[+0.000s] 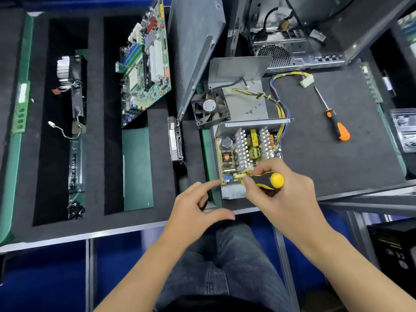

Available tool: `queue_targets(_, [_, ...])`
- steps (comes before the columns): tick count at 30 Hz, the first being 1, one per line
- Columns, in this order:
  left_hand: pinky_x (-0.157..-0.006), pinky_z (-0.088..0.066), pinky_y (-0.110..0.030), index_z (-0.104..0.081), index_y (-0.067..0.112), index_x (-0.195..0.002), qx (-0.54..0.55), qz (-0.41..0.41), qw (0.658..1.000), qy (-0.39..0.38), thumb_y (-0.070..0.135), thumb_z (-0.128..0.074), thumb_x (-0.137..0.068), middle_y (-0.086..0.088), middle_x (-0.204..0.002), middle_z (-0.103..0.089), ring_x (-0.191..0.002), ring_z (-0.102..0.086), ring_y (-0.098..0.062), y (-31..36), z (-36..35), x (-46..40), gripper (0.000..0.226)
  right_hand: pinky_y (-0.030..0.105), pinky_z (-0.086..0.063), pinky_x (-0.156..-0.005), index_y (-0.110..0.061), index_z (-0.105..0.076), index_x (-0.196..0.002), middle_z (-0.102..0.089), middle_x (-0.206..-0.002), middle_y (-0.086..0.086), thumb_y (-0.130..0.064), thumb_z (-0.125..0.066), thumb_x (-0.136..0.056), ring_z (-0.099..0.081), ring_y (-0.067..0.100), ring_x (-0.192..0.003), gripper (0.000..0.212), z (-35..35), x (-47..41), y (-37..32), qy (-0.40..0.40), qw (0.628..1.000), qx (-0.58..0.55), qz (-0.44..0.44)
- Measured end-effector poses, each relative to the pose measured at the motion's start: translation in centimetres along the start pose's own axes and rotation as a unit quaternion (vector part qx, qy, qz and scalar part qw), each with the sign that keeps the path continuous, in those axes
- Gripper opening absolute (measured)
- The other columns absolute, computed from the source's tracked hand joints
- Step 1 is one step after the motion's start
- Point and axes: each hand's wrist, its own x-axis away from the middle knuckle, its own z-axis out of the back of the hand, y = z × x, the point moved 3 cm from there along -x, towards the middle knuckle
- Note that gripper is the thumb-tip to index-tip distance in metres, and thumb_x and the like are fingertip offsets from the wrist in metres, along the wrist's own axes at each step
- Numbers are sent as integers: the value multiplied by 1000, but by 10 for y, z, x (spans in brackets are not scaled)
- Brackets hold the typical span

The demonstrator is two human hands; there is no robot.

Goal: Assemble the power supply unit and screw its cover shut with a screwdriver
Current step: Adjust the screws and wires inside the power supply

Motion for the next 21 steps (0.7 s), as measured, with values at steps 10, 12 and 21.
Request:
queue_targets(10, [-61, -32, -13, -68, 30, -126, -27, -14, 1000, -6, 58, -80, -61, 11, -69, -33, -63, -39, -2, 4, -3, -6, 72, 11, -40, -53, -24, -59, -87, -63, -74, -9, -35, -72, -84, -57, 12, -61, 18, -5, 0, -2, -8, 1000, -10, 2])
queue_targets(12, [-62, -33, -13, -66, 28, -130, -36, -11, 999, -8, 60, -78, -62, 11, -69, -34, -64, -39, -1, 4, -5, -7, 76, 12, -41, -53, -24, -59, -88, -62, -71, -7, -40, -69, -83, -57, 13, -62, 19, -5, 0, -2, -10, 1000, -7, 2])
queue_targets(21, [-61, -33, -12, -68, 24, -129, -40, -22, 999, 0, 61, -74, -65, 11, -66, -32, -62, -40, -2, 6, -6, -8, 74, 9, -39, -50, -27, -57, -91, -57, -61, -12, -50, -61, -85, -56, 9, -61, 24, -8, 1, -1, -6, 999, 25, 35])
